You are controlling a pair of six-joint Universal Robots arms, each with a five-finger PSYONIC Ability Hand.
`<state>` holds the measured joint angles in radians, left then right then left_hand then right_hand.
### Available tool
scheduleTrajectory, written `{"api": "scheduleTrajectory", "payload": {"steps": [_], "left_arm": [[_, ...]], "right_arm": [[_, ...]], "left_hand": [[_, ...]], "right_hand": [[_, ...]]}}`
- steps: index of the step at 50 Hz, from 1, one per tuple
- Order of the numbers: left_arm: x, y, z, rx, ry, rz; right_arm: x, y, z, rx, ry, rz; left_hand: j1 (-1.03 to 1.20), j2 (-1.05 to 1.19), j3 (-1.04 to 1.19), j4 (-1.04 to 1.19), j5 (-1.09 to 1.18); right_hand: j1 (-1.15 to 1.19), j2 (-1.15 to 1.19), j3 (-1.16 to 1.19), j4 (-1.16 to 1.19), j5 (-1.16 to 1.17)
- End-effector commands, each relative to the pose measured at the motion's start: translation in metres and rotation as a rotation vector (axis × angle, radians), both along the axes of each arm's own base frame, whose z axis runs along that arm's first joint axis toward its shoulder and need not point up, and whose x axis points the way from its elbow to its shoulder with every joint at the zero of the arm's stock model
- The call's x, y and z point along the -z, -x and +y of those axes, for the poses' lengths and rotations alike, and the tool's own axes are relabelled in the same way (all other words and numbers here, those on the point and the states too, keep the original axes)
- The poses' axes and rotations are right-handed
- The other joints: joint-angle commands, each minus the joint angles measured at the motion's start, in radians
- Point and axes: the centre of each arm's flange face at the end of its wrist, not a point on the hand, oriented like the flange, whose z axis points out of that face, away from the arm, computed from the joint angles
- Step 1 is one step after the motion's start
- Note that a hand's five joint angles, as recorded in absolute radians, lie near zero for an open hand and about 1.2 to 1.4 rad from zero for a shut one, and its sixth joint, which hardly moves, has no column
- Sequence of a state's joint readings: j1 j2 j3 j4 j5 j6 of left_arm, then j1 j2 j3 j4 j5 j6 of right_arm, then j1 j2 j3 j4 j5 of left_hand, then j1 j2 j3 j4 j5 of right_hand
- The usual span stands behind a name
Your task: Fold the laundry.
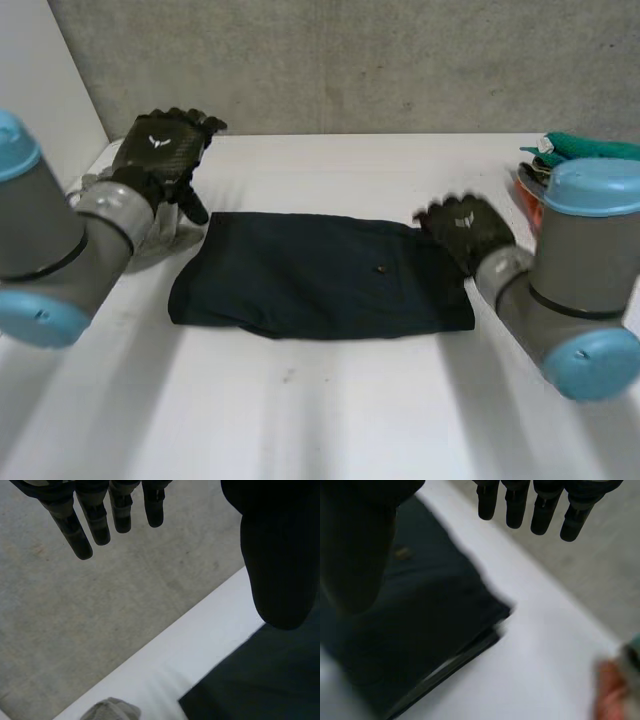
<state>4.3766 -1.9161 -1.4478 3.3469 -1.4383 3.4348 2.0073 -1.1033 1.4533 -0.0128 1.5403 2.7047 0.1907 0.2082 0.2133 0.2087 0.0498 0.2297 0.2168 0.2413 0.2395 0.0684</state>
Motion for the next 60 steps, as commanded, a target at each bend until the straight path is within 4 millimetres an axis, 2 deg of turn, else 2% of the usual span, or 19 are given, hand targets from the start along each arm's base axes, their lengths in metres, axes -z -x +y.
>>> {"api": "scheduleTrajectory", "payload": {"steps": [1, 4, 6, 7, 14, 17, 21, 25, 29, 30, 34, 37, 38, 40, 41, 45, 50, 54, 60], "left_arm": [[0.021, -0.002, 0.023, 0.085, -0.014, -0.007], [0.025, -0.002, 0.023, 0.084, -0.02, -0.007], [0.028, -0.001, 0.023, 0.079, -0.028, -0.01], [0.029, -0.001, 0.024, 0.076, -0.037, -0.01], [0.019, -0.001, 0.03, 0.07, -0.033, -0.008], [0.007, -0.004, 0.035, 0.072, -0.017, 0.001], [0.0, -0.008, 0.04, 0.065, -0.02, 0.022], [0.0, -0.009, 0.042, 0.069, -0.036, 0.044], [0.004, -0.008, 0.043, 0.071, -0.057, 0.048], [0.006, -0.009, 0.044, 0.069, -0.067, 0.047], [0.009, -0.008, 0.047, 0.067, -0.09, 0.039], [0.01, -0.008, 0.049, 0.065, -0.103, 0.035], [0.01, -0.007, 0.05, 0.063, -0.11, 0.032], [0.01, -0.007, 0.05, 0.059, -0.112, 0.029], [0.009, -0.006, 0.05, 0.059, -0.11, 0.028], [0.002, 0.001, 0.048, 0.052, -0.085, 0.032], [-0.013, 0.018, 0.048, 0.055, -0.043, 0.047], [-0.016, 0.038, 0.054, 0.094, -0.046, 0.046], [0.0, 0.073, 0.071, 0.188, -0.099, 0.011]], "right_arm": [[0.041, 0.015, 0.012, -0.004, -0.15, 0.001], [0.05, 0.015, 0.005, 0.007, -0.123, 0.005], [0.055, 0.019, -0.005, 0.043, -0.094, 0.002], [0.054, 0.023, -0.012, 0.074, -0.07, -0.002], [0.029, 0.055, -0.025, 0.223, 0.028, 0.053], [0.011, 0.075, -0.031, 0.248, 0.108, 0.156], [-0.007, 0.08, -0.031, 0.204, 0.229, 0.339], [-0.023, 0.04, -0.016, 0.069, 0.391, 0.358], [-0.028, -0.023, 0.027, -0.192, 0.571, 0.278], [-0.017, -0.046, 0.05, -0.341, 0.611, 0.252], [0.024, -0.082, 0.105, -0.722, 0.629, 0.228], [0.045, -0.084, 0.119, -0.831, 0.592, 0.268], [0.049, -0.085, 0.122, -0.858, 0.582, 0.304], [0.047, -0.085, 0.121, -0.861, 0.569, 0.328], [0.045, -0.085, 0.119, -0.851, 0.555, 0.331], [0.022, -0.084, 0.102, -0.727, 0.455, 0.191], [-0.052, -0.058, 0.059, -0.424, 0.245, -0.314], [-0.06, -0.039, 0.026, -0.275, 0.099, -0.51], [-0.037, -0.022, -0.002, -0.164, -0.029, -0.406]], "left_hand": [[-0.016, -0.034, -0.039, -0.034, -0.05], [-0.016, -0.034, -0.039, -0.034, -0.05], [-0.016, -0.034, -0.039, -0.034, -0.05], [-0.016, -0.034, -0.039, -0.034, -0.05], [-0.016, -0.034, -0.039, -0.034, -0.05], [-0.016, -0.034, -0.039, -0.034, -0.05], [-0.016, -0.034, -0.039, -0.034, -0.05], [-0.016, -0.034, -0.039, -0.034, -0.05], [-0.016, -0.034, -0.039, -0.034, -0.05], [-0.016, -0.034, -0.039, -0.034, -0.05], [-0.016, -0.034, -0.039, -0.034, -0.05], [-0.016, -0.034, -0.039, -0.034, -0.05], [-0.016, -0.034, -0.039, -0.034, -0.05], [-0.016, -0.034, -0.039, -0.034, -0.05], [-0.016, -0.034, -0.039, -0.034, -0.05], [-0.016, -0.034, -0.039, -0.034, -0.05], [-0.016, -0.034, -0.039, -0.034, -0.05], [-0.016, -0.034, -0.039, -0.034, -0.05], [-0.016, -0.034, -0.039, -0.034, -0.05]], "right_hand": [[0.092, 0.104, 0.08, 0.082, 0.078], [0.284, 0.297, 0.273, 0.274, 0.271], [1.019, 1.032, 1.008, 1.01, 1.006], [1.165, 1.178, 1.154, 1.155, 1.152], [1.167, 1.179, 1.155, 1.157, 1.153], [1.167, 1.179, 1.155, 1.157, 1.153], [1.167, 1.179, 1.155, 1.157, 1.153], [1.167, 1.179, 1.155, 1.157, 1.153], [1.167, 1.179, 1.155, 1.157, 1.153], [1.167, 1.179, 1.155, 1.157, 1.153], [1.167, 1.179, 1.155, 1.157, 1.153], [1.167, 1.179, 1.155, 1.157, 1.153], [0.756, 0.769, 0.745, 0.747, 0.743], [0.039, 0.052, 0.028, 0.03, 0.026], [-0.055, -0.042, -0.067, -0.065, -0.068], [-0.055, -0.042, -0.067, -0.065, -0.068], [-0.055, -0.042, -0.067, -0.065, -0.068], [-0.055, -0.042, -0.067, -0.065, -0.068], [-0.055, -0.042, -0.067, -0.065, -0.068]]}}
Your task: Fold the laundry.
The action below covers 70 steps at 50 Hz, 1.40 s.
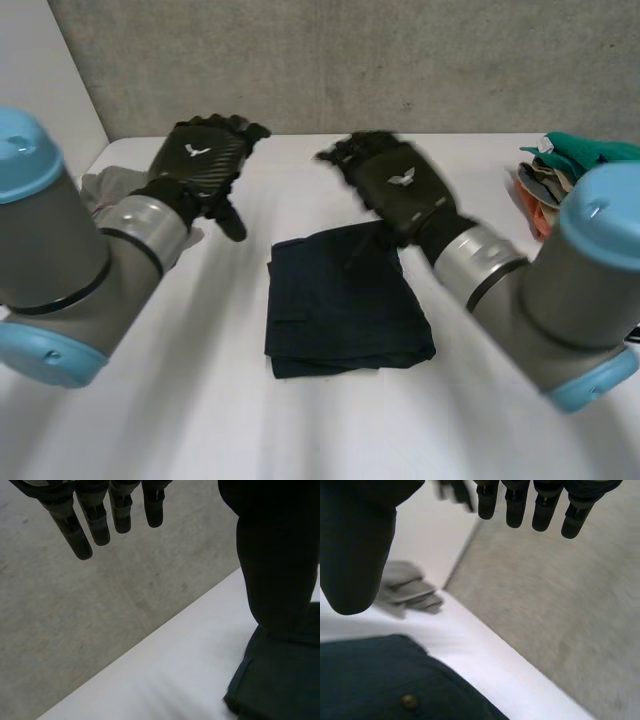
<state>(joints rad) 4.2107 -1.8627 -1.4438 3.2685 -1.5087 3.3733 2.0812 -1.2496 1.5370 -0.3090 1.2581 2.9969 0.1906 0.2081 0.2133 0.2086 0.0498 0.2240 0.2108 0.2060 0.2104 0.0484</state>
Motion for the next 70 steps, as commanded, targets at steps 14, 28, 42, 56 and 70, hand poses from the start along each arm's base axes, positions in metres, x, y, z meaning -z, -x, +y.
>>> {"api": "scheduleTrajectory", "payload": {"steps": [14, 28, 42, 56, 70], "left_arm": [[0.128, 0.049, 0.002, -0.001, -0.315, -0.254], [0.054, 0.031, 0.007, 0.061, -0.321, -0.197], [-0.061, 0.016, 0.037, 0.375, -0.196, 0.095], [-0.045, 0.015, 0.092, 0.703, -0.341, 0.015], [-0.039, 0.015, 0.083, 0.637, -0.299, 0.02]], "right_arm": [[0.107, 0.014, -0.051, 0.102, -0.545, 0.264], [0.038, 0.017, -0.038, 0.217, -0.096, 0.398], [0.048, 0.009, 0.079, 0.094, 0.14, 0.437], [0.129, -0.003, 0.083, 0.101, 0.159, 0.41], [0.134, -0.023, 0.045, 0.144, 0.297, 0.389]], "left_hand": [[-0.016, -0.034, -0.039, -0.034, -0.05], [-0.016, -0.034, -0.039, -0.034, -0.05], [-0.016, -0.034, -0.039, -0.034, -0.05], [-0.016, -0.034, -0.039, -0.034, -0.05], [-0.016, -0.034, -0.039, -0.034, -0.05]], "right_hand": [[-0.049, -0.036, -0.031, -0.036, -0.048], [-0.049, -0.036, -0.031, -0.036, -0.048], [-0.049, -0.036, -0.031, -0.036, -0.048], [-0.038, -0.024, -0.02, -0.024, -0.037], [0.115, 0.128, 0.133, 0.129, 0.116]]}}
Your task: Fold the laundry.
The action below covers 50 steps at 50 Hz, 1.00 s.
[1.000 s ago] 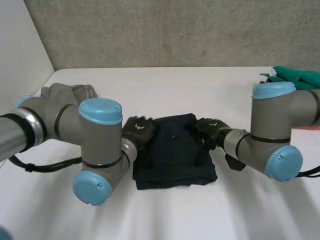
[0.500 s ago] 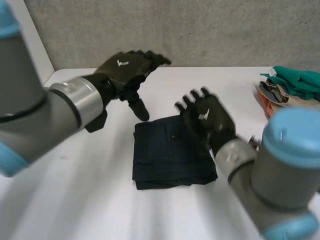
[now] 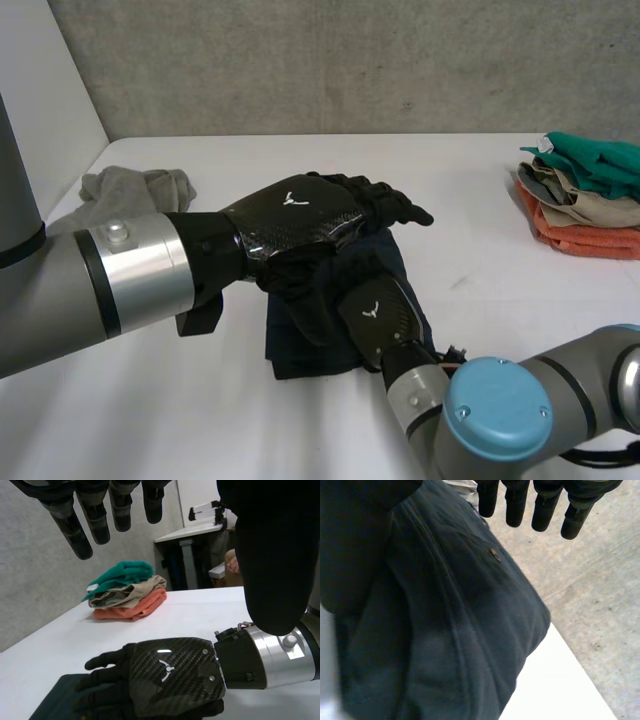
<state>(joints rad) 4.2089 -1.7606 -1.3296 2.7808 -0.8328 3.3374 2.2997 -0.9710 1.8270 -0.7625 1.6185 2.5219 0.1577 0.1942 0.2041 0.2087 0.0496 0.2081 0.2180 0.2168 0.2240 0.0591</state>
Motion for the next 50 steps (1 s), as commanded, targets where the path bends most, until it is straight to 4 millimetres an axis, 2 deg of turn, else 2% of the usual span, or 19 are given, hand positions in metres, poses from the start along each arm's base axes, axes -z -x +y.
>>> {"api": "scheduleTrajectory", "payload": {"steps": [1, 6, 11, 14, 18, 22, 23, 29, 30, 33, 34, 37, 38, 41, 42, 45, 46, 49, 50], "left_arm": [[0.0, 0.0, -0.008, -0.034, 0.006, 0.022], [-0.003, -0.002, -0.015, -0.057, 0.004, 0.047], [-0.004, -0.004, -0.02, -0.076, -0.01, 0.07], [-0.006, -0.005, -0.023, -0.085, -0.007, 0.079], [-0.012, -0.008, -0.029, -0.107, 0.013, 0.095], [-0.025, -0.011, -0.034, -0.131, 0.049, 0.122], [-0.031, -0.012, -0.036, -0.14, 0.063, 0.136], [-0.054, -0.015, -0.042, -0.181, 0.106, 0.2], [-0.059, -0.014, -0.044, -0.19, 0.112, 0.219], [-0.065, -0.014, -0.046, -0.204, 0.119, 0.249], [-0.067, -0.013, -0.046, -0.205, 0.119, 0.264], [-0.071, -0.013, -0.046, -0.206, 0.126, 0.284], [-0.071, -0.012, -0.045, -0.203, 0.125, 0.292], [-0.069, -0.011, -0.045, -0.196, 0.123, 0.297], [-0.067, -0.01, -0.044, -0.194, 0.12, 0.293], [-0.062, -0.009, -0.043, -0.192, 0.109, 0.286], [-0.059, -0.008, -0.043, -0.19, 0.102, 0.282], [-0.053, -0.007, -0.044, -0.19, 0.089, 0.274], [-0.049, -0.006, -0.044, -0.189, 0.081, 0.269]], "right_arm": [[-0.006, -0.01, -0.016, 0.004, 0.06, -0.031], [-0.002, -0.016, -0.028, 0.001, 0.059, -0.041], [-0.002, -0.022, -0.048, -0.014, 0.036, -0.06], [-0.009, -0.025, -0.058, -0.026, 0.016, -0.086], [-0.036, -0.026, -0.08, -0.006, 0.009, -0.158], [-0.077, -0.024, -0.103, 0.013, 0.042, -0.268], [-0.097, -0.022, -0.113, 0.019, 0.074, -0.319], [-0.169, -0.003, -0.153, 0.064, 0.239, -0.48], [-0.188, 0.009, -0.166, 0.087, 0.291, -0.516], [-0.213, 0.03, -0.188, 0.131, 0.363, -0.566], [-0.227, 0.047, -0.204, 0.155, 0.404, -0.596], [-0.244, 0.075, -0.225, 0.195, 0.451, -0.64], [-0.249, 0.096, -0.241, 0.22, 0.469, -0.661], [-0.251, 0.126, -0.265, 0.241, 0.491, -0.677], [-0.246, 0.147, -0.281, 0.259, 0.489, -0.676], [-0.234, 0.182, -0.304, 0.288, 0.482, -0.661], [-0.219, 0.206, -0.319, 0.297, 0.458, -0.645], [-0.191, 0.235, -0.337, 0.307, 0.405, -0.628], [-0.167, 0.252, -0.346, 0.302, 0.355, -0.612]], "left_hand": [[0.017, -0.02, -0.03, -0.034, -0.05], [0.017, -0.02, -0.03, -0.034, -0.05], [0.017, -0.02, -0.03, -0.034, -0.05], [0.017, -0.02, -0.03, -0.034, -0.05], [0.017, -0.02, -0.03, -0.034, -0.05], [0.017, -0.02, -0.03, -0.034, -0.05], [0.017, -0.02, -0.03, -0.034, -0.05], [0.017, -0.02, -0.03, -0.034, -0.05], [0.017, -0.02, -0.03, -0.034, -0.05], [0.017, -0.02, -0.03, -0.034, -0.05], [0.017, -0.02, -0.03, -0.034, -0.05], [0.017, -0.02, -0.03, -0.034, -0.05], [0.017, -0.02, -0.03, -0.034, -0.05], [0.017, -0.02, -0.03, -0.034, -0.05], [0.017, -0.02, -0.03, -0.034, -0.05], [0.017, -0.02, -0.03, -0.034, -0.05], [0.017, -0.02, -0.03, -0.034, -0.05], [0.017, -0.02, -0.03, -0.034, -0.05], [0.017, -0.02, -0.03, -0.034, -0.05]], "right_hand": [[0.134, 0.124, 0.125, 0.118, 0.108], [0.271, 0.262, 0.263, 0.256, 0.246], [1.186, 1.176, 1.178, 1.171, 1.161], [1.188, 1.178, 1.179, 1.172, 1.163], [1.188, 1.178, 1.179, 1.172, 1.163], [1.188, 1.178, 1.179, 1.172, 1.163], [1.188, 1.178, 1.179, 1.172, 1.163], [1.188, 1.178, 1.179, 1.172, 1.163], [1.188, 1.178, 1.179, 1.172, 1.163], [1.188, 1.178, 1.179, 1.172, 1.163], [1.188, 1.178, 1.179, 1.172, 1.163], [1.188, 1.178, 1.179, 1.172, 1.163], [1.188, 1.178, 1.179, 1.172, 1.163], [1.188, 1.178, 1.179, 1.172, 1.163], [1.188, 1.178, 1.179, 1.172, 1.163], [1.188, 1.178, 1.179, 1.172, 1.163], [1.188, 1.178, 1.179, 1.172, 1.163], [1.188, 1.178, 1.179, 1.172, 1.163], [1.188, 1.178, 1.179, 1.172, 1.163]]}}
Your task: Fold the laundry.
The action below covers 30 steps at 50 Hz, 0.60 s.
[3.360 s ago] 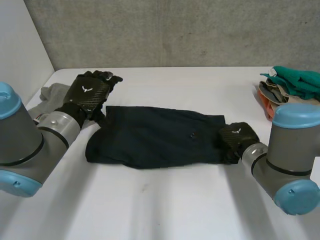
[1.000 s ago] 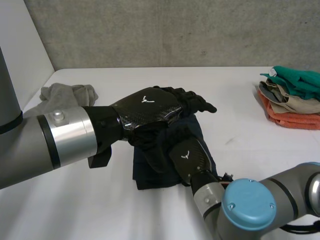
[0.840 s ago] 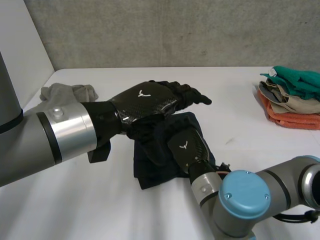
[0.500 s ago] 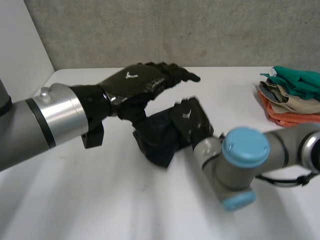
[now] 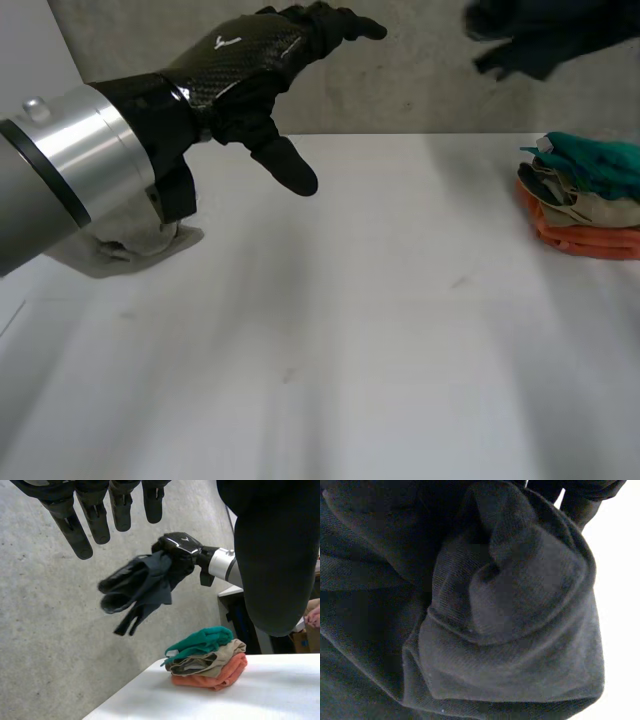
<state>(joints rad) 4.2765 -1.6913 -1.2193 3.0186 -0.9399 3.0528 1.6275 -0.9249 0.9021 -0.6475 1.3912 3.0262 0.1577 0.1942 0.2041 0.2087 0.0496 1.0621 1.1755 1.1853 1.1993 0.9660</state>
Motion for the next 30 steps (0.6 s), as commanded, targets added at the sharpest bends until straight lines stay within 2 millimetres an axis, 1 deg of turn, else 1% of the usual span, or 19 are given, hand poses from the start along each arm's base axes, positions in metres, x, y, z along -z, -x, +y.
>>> {"api": "scheduleTrajectory", "payload": {"steps": [1, 3, 4, 6, 7, 10, 11, 14, 18, 19, 20, 21, 22, 25, 26, 29, 30], "left_arm": [[0.019, 0.004, 0.0, 0.011, -0.04, -0.023], [0.024, 0.005, -0.001, 0.011, -0.049, -0.029], [0.027, 0.006, -0.002, 0.01, -0.055, -0.031], [0.031, 0.006, -0.003, 0.01, -0.062, -0.034], [0.035, 0.007, -0.004, 0.01, -0.073, -0.04], [0.041, 0.007, -0.006, 0.01, -0.088, -0.047], [0.044, 0.007, -0.006, 0.01, -0.095, -0.05], [0.046, 0.008, -0.008, 0.008, -0.098, -0.053], [0.044, 0.009, -0.008, 0.013, -0.093, -0.052], [0.043, 0.01, -0.008, 0.014, -0.088, -0.05], [0.041, 0.01, -0.007, 0.016, -0.083, -0.047], [0.04, 0.01, -0.006, 0.017, -0.08, -0.046], [0.039, 0.011, -0.005, 0.02, -0.081, -0.047], [0.035, 0.01, -0.003, 0.022, -0.073, -0.043], [0.034, 0.01, -0.001, 0.023, -0.07, -0.042], [0.032, 0.01, 0.001, 0.026, -0.066, -0.038], [0.032, 0.01, 0.002, 0.028, -0.069, -0.037]], "right_arm": [[0.087, 0.099, -0.06, -0.016, -0.166, 0.043], [0.114, 0.114, -0.066, -0.035, -0.215, 0.063], [0.14, 0.128, -0.069, -0.056, -0.264, 0.084], [0.162, 0.141, -0.071, -0.072, -0.3, 0.102], [0.183, 0.154, -0.071, -0.083, -0.337, 0.115], [0.208, 0.169, -0.068, -0.082, -0.386, 0.124], [0.22, 0.176, -0.065, -0.081, -0.413, 0.134], [0.23, 0.176, -0.059, -0.105, -0.434, 0.159], [0.22, 0.168, -0.053, -0.154, -0.43, 0.189], [0.211, 0.165, -0.051, -0.158, -0.428, 0.181], [0.206, 0.163, -0.05, -0.156, -0.426, 0.174], [0.201, 0.162, -0.048, -0.15, -0.424, 0.167], [0.19, 0.163, -0.046, -0.118, -0.42, 0.138], [0.173, 0.169, -0.043, -0.045, -0.408, 0.079], [0.161, 0.174, -0.039, -0.008, -0.403, 0.04], [0.144, 0.179, -0.03, 0.025, -0.408, 0.0], [0.135, 0.181, -0.023, 0.031, -0.419, -0.002]], "left_hand": [[0.017, -0.02, -0.03, -0.034, -0.05], [0.017, -0.02, -0.03, -0.034, -0.05], [0.017, -0.02, -0.03, -0.034, -0.05], [0.017, -0.02, -0.03, -0.034, -0.05], [0.017, -0.02, -0.03, -0.034, -0.05], [0.017, -0.02, -0.03, -0.034, -0.05], [0.017, -0.02, -0.03, -0.034, -0.05], [0.017, -0.02, -0.03, -0.034, -0.05], [0.017, -0.02, -0.03, -0.034, -0.05], [0.017, -0.02, -0.03, -0.034, -0.05], [0.017, -0.02, -0.03, -0.034, -0.05], [0.017, -0.02, -0.03, -0.034, -0.05], [0.017, -0.02, -0.03, -0.034, -0.05], [0.017, -0.02, -0.03, -0.034, -0.05], [0.017, -0.02, -0.03, -0.034, -0.05], [0.017, -0.02, -0.03, -0.034, -0.05], [0.017, -0.02, -0.03, -0.034, -0.05]], "right_hand": [[0.334, 0.221, 0.211, 0.197, 0.256], [0.334, 0.221, 0.211, 0.197, 0.256], [0.334, 0.221, 0.211, 0.197, 0.256], [0.334, 0.221, 0.211, 0.197, 0.256], [0.334, 0.221, 0.211, 0.197, 0.256], [0.334, 0.221, 0.211, 0.197, 0.256], [0.334, 0.221, 0.211, 0.197, 0.256], [0.334, 0.221, 0.211, 0.197, 0.256], [0.334, 0.221, 0.211, 0.197, 0.256], [0.334, 0.221, 0.211, 0.197, 0.256], [0.223, 0.11, 0.1, 0.086, 0.145], [-0.17, -0.284, -0.293, -0.307, -0.249], [-0.888, -1.001, -1.011, -1.025, -0.966], [-0.888, -1.001, -1.011, -1.025, -0.966], [-0.888, -1.001, -1.011, -1.025, -0.966], [-0.888, -1.001, -1.011, -1.025, -0.966], [-0.888, -1.001, -1.011, -1.025, -0.966]]}}
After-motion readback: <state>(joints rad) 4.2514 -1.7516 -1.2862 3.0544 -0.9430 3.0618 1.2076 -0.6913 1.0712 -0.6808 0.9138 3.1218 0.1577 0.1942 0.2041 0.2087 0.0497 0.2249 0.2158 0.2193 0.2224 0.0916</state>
